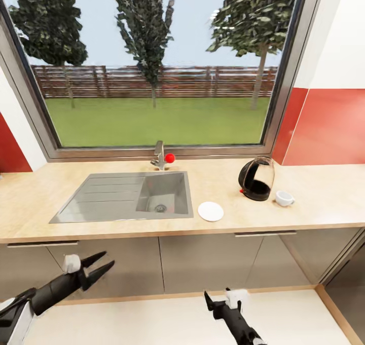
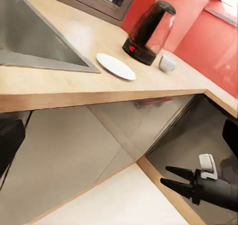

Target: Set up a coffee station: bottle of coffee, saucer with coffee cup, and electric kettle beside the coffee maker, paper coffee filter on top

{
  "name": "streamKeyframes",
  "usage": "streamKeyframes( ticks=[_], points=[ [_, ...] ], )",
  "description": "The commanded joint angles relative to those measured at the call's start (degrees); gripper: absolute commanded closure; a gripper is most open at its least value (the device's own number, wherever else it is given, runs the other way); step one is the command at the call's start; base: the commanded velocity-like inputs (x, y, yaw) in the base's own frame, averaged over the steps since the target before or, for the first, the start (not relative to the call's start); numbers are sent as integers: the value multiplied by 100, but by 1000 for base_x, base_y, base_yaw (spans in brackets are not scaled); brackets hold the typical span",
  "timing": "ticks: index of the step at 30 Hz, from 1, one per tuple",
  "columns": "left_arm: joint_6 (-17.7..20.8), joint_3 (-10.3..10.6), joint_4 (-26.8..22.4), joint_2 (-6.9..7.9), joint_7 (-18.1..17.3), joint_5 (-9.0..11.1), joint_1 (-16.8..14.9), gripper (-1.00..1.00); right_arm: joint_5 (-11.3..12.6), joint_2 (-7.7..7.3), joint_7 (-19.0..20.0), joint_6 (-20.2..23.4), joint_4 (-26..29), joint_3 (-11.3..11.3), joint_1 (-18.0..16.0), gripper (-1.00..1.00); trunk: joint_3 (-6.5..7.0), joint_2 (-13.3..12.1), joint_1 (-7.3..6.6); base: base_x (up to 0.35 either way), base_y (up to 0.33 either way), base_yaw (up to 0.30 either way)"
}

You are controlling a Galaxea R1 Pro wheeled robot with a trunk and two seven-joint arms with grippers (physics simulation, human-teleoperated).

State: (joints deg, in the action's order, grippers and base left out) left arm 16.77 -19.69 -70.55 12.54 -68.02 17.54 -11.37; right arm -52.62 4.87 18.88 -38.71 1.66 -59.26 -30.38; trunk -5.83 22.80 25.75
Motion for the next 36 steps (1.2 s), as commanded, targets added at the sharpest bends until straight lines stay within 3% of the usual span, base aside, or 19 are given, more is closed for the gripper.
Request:
streamKeyframes(
  ticks=[1,6,13,19,22,28,36],
  points=[
    [87,-65,-5,31,-50,27,-34,-100,-3,26,54,-2,13,-51,-33,-100,-13,12,3,0,0,0],
    [465,-344,-22,299,-163,57,-252,-100,-3,230,62,-27,11,-51,-259,-100,-13,12,3,0,0,0],
    [771,-413,-45,535,-205,158,-439,-100,-3,513,79,-34,6,-51,-514,-100,-13,12,3,0,0,0],
    [809,-433,-47,748,-211,187,-521,-100,-3,513,676,-39,2,-51,-712,-100,-13,12,3,0,0,0],
    [820,-564,-47,827,-212,199,-541,-100,-3,513,1050,-40,2,-51,-751,-100,-13,12,3,0,0,0],
    [835,-779,-46,874,-212,205,-549,-100,-1,513,1352,-40,1,-51,-815,-100,-13,12,3,0,0,0],
    [837,-814,-39,875,-200,187,-554,-100,5,513,1562,-40,-2,-51,-909,-100,-13,12,3,0,0,0]
  ],
)
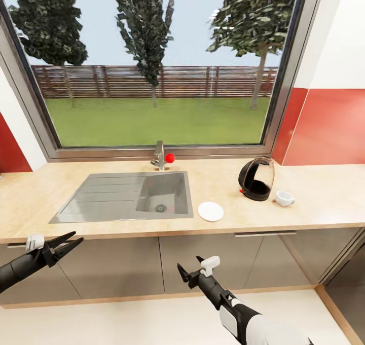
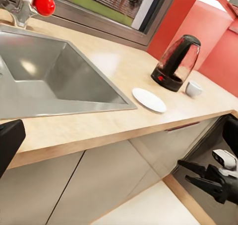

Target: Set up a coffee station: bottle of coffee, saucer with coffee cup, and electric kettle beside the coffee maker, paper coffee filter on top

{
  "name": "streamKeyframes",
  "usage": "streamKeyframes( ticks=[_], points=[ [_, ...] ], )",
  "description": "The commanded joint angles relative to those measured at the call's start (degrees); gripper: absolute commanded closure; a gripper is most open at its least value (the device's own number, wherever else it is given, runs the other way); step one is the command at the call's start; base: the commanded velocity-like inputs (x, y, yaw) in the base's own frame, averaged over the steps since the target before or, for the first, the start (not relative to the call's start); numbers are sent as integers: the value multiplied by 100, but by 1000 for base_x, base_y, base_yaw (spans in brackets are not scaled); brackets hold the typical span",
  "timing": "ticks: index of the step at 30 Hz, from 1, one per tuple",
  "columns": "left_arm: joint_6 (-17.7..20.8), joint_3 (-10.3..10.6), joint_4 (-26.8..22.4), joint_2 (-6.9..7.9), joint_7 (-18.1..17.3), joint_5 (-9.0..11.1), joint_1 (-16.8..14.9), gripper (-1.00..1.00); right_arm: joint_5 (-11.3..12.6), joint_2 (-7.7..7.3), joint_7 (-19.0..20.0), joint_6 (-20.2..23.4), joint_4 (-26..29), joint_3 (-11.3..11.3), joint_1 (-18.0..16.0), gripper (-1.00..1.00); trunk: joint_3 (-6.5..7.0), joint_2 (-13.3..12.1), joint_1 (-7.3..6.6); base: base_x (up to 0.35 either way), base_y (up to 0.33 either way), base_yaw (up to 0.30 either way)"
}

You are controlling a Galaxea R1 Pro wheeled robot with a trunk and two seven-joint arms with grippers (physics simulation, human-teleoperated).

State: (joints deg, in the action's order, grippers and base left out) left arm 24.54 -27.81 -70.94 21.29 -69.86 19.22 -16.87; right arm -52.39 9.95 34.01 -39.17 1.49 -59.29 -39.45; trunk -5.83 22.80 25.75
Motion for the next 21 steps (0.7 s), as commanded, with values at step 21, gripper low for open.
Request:
streamKeyframes(
  ticks=[21],
  points=[
    [35,-5,50,-32,177,-36,-10,-100,-17,5,980,231,-8,-654,-898,-100,-13,12,3,0,0,0]
  ],
)
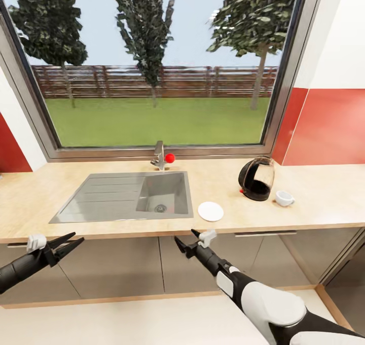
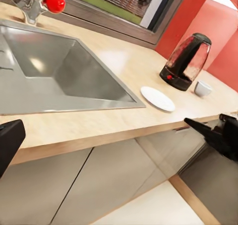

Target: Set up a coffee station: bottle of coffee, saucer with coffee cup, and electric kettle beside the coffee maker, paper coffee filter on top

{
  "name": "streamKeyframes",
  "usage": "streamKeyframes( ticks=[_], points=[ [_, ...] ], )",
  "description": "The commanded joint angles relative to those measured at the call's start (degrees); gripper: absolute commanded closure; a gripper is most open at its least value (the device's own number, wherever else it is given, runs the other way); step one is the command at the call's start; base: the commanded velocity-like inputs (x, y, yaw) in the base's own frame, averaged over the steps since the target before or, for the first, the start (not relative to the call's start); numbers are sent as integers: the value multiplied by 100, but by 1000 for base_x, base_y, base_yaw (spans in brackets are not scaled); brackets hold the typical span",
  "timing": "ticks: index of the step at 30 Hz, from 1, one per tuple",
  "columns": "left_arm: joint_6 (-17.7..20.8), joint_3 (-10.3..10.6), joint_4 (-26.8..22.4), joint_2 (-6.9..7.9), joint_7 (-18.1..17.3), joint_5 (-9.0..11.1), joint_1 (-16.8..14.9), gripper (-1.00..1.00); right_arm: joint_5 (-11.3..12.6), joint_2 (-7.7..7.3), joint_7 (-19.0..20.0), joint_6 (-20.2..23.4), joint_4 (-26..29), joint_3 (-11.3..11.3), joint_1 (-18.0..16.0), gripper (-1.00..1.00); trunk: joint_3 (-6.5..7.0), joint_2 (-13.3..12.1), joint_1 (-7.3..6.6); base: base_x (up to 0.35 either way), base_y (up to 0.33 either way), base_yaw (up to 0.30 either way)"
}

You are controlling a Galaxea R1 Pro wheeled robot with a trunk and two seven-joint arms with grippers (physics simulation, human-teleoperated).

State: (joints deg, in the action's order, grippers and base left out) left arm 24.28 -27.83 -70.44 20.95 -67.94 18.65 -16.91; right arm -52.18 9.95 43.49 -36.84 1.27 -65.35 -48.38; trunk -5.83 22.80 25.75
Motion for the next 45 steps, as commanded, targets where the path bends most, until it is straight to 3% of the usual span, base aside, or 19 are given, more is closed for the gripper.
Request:
streamKeyframes(
  ticks=[1,3,10,12,13,18,20,21,23,25,26,28,32,36,40,45],
  points=[
    [60,-1,0,-1,17,22,-5,-100,-38,4,100,108,13,-115,-44,-100,-13,12,4,0,0,0],
    [59,-1,1,13,71,43,-5,-100,-38,4,213,635,13,-471,-273,-100,-13,12,4,0,0,0],
    [93,4,-4,17,85,34,-184,-100,-38,4,223,1091,22,-869,-622,-100,-13,12,4,0,0,0],
    [247,8,1,18,94,24,-295,-100,-40,4,218,1269,31,-1050,-784,-100,-13,12,4,0,0,0],
    [612,16,3,17,217,26,-552,-100,-45,4,199,1473,42,-1204,-1078,-100,-13,12,4,0,0,0],
    [1095,48,13,6,381,17,-1138,-100,-47,4,114,1985,72,-1255,-1493,-100,-13,12,4,0,0,0],
    [1409,60,25,-5,664,17,-1427,-100,-47,4,-246,2293,250,-1265,-1601,-100,-13,12,4,0,0,0],
    [1628,64,28,-3,989,23,-1622,-100,-47,4,-494,2526,490,-1268,-1638,-100,-13,12,4,0,0,0],
    [2004,94,54,-34,1418,24,-1899,-100,-47,4,-656,3082,997,-1264,-1673,-100,-13,12,4,0,0,0],
    [2168,227,118,-73,1631,32,-1964,-100,-51,4,-685,3549,1373,-1262,-1694,-100,-13,12,4,0,0,0],
    [2237,474,172,-205,1908,43,-1991,-100,-59,4,-698,4187,1923,-1254,-1708,-100,-13,12,4,0,0,0],
    [2267,740,201,-484,2418,54,-2003,-100,-63,4,-701,5014,2710,-1239,-1715,-100,-13,12,4,0,0,0],
    [2279,942,206,-907,2943,77,-2009,-100,-59,4,-656,5629,3567,-1211,-1717,-100,-13,12,4,0,0,0],
    [2293,1051,209,-1210,3112,89,-2084,-100,-73,4,-297,5823,4058,-1199,-1716,-100,-13,12,4,0,0,0],
    [2313,1243,284,-1481,3158,104,-2317,-100,-186,4,952,5901,4316,-1199,-1703,-100,-13,12,4,0,0,0],
    [2319,1271,520,-1666,3131,177,-2360,-100,-586,4,1332,5914,4660,-1199,-1694,-100,-13,12,4,0,0,0]
  ],
)
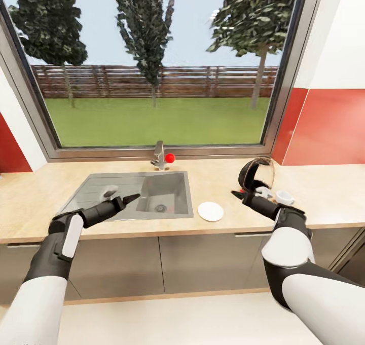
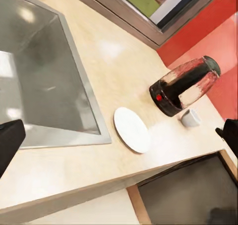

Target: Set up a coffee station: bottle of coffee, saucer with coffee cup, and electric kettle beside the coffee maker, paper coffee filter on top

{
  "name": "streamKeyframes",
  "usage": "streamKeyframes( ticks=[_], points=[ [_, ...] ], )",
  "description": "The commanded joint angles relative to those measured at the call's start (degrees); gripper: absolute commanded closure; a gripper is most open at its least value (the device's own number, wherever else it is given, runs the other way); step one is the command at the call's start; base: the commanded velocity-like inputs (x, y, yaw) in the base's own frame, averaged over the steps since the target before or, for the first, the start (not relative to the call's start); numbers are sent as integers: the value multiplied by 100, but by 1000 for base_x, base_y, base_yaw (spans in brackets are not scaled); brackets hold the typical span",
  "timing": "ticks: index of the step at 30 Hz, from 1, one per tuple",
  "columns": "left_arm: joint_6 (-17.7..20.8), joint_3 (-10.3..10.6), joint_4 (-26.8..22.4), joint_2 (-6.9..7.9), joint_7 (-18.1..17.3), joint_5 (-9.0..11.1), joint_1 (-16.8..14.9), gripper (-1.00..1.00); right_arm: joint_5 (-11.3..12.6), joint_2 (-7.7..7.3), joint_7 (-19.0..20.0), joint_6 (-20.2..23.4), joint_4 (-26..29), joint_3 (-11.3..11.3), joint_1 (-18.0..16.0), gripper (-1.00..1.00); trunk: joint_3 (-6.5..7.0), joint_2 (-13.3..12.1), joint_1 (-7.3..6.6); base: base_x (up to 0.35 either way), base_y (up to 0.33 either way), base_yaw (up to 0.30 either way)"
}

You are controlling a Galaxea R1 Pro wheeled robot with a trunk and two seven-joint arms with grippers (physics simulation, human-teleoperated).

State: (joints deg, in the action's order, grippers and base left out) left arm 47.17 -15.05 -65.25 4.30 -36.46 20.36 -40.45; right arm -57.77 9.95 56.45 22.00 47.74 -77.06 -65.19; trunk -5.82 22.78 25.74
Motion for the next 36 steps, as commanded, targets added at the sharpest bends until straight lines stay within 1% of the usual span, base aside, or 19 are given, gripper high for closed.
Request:
streamKeyframes(
  ticks=[1,2,3,5,6,8,10,14,18,20,24,32,36],
  points=[
    [30,-2,57,-19,-31,88,-10,-100,-105,5,64,34,51,-28,-12,-100,-14,14,4,0,0,0],
    [30,13,188,-37,-56,325,-13,-100,-199,5,92,110,82,-20,-12,-100,-14,14,4,0,0,0],
    [29,24,304,-38,-74,523,-14,-100,-237,5,102,342,89,-15,-11,-100,-14,14,4,0,0,0],
    [29,35,422,-18,-89,763,-13,-100,-291,5,106,828,93,-12,-11,-100,-14,14,4,0,0,0],
    [29,39,439,-11,-92,815,-7,-100,-346,5,106,1050,93,-12,-11,-100,-14,14,4,0,0,0],
    [19,53,431,7,-112,986,36,-100,-446,5,108,1281,94,-11,-11,-100,-14,14,4,0,0,0],
    [0,63,428,6,-155,1070,54,-100,-551,5,110,1401,92,-11,-11,-100,-14,14,4,0,0,0],
    [-34,70,423,-12,-256,1126,68,-100,-739,5,108,1493,60,-10,-11,-100,-14,14,4,0,0,-61],
    [-54,54,427,-33,-318,1154,73,-100,-926,5,101,1513,-75,-14,-5,-100,-14,14,4,0,0,-212],
    [-62,78,431,-64,-328,1157,73,-100,-975,5,100,1516,-145,-16,-3,-100,-14,14,4,14,0,-252],
    [-66,182,432,-95,-328,1160,73,-100,-1000,5,96,1520,-180,-14,1,-100,-14,14,4,154,0,-260],
    [-68,230,493,-97,-319,1163,68,-100,-1015,5,96,1526,-191,-15,6,-100,-14,14,4,305,0,-262],
    [-73,238,519,-102,-319,1129,72,-100,-1017,5,103,1526,-198,-12,7,-100,-14,14,4,334,0,-124]
  ],
)
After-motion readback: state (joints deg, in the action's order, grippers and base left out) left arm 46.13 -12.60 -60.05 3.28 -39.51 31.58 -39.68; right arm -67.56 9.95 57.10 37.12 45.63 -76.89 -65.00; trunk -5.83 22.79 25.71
